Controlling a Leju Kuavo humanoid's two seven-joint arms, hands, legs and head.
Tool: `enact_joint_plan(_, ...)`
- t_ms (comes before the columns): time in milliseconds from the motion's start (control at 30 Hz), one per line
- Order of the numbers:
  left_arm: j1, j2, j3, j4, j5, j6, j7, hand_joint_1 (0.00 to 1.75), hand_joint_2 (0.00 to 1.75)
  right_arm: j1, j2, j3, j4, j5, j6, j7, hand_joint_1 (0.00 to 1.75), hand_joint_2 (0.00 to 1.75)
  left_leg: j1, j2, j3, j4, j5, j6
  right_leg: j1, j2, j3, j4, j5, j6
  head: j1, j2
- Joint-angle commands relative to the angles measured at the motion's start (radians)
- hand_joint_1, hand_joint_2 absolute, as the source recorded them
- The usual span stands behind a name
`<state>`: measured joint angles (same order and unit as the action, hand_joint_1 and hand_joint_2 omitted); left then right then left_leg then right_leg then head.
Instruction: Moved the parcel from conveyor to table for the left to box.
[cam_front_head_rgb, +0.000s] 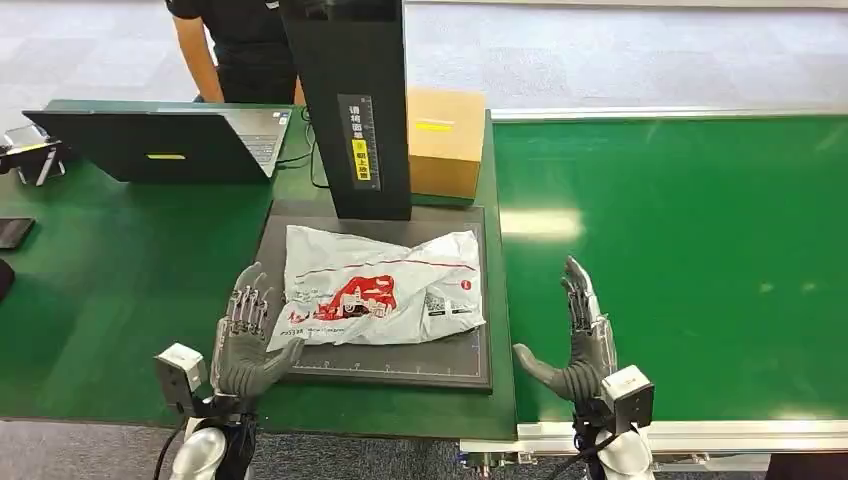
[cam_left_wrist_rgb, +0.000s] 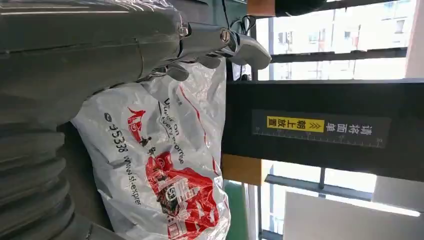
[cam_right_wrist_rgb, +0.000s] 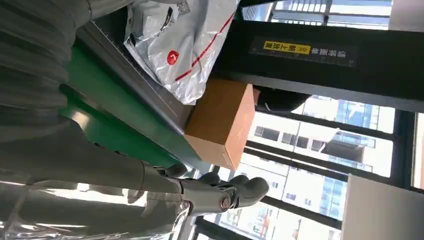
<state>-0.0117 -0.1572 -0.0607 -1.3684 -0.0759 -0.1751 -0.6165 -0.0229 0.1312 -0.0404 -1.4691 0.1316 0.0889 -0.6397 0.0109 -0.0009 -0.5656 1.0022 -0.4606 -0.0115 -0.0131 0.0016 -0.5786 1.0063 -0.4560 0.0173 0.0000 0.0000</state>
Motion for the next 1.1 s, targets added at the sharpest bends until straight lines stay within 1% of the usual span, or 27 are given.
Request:
enact_joint_plan(33, -0.023, 0.001, 0.006, 0.031, -0.003, -0.004, 0.007, 0.00, 1.75, 0.001, 0.013, -0.031, 0.022, 0.002, -0.005, -0.012, 0.00, 1.75, 0.000, -0.001, 0.003, -0.002, 0.000, 0.000, 0.001, -0.002, 0.003, -0.002, 0.000, -0.001, 0.000, 0.000)
enact_joint_plan(700, -0.019, 0.001, 0.006, 0.031, -0.003, -0.004, 0.006, 0.00, 1.75, 0.000, 0.015, -0.029, 0.025, 0.002, -0.005, -0.012, 0.00, 1.75, 0.000, -0.001, 0.002, -0.002, 0.000, 0.000, 0.000, -0.001, 0.002, -0.002, 0.000, -0.001, 0.000, 0.000)
enact_joint_plan(800, -0.021, 0.012, -0.014, 0.027, -0.029, -0.009, 0.007, 0.00, 1.75, -0.005, 0.013, -0.029, 0.027, 0.002, -0.004, -0.012, 0.00, 1.75, 0.000, -0.001, 0.003, -0.002, 0.000, 0.000, 0.000, -0.001, 0.003, -0.002, 0.000, -0.001, 0.000, 0.000)
enact_joint_plan(900, -0.030, 0.029, -0.064, 0.023, -0.151, 0.038, 0.004, 0.00, 1.75, -0.011, 0.011, -0.028, 0.030, 0.003, 0.001, -0.011, 0.00, 1.75, 0.000, -0.001, 0.002, -0.001, 0.000, 0.000, 0.000, -0.001, 0.002, -0.001, 0.000, -0.001, 0.000, 0.000)
enact_joint_plan(1100, -0.046, 0.030, -0.123, 0.024, -0.330, 0.155, 0.012, 0.00, 1.75, -0.019, 0.014, -0.028, 0.039, 0.006, 0.009, -0.010, 0.00, 1.75, 0.000, -0.002, 0.002, -0.001, 0.000, 0.000, 0.000, -0.002, 0.003, -0.001, 0.000, -0.001, 0.000, 0.000)
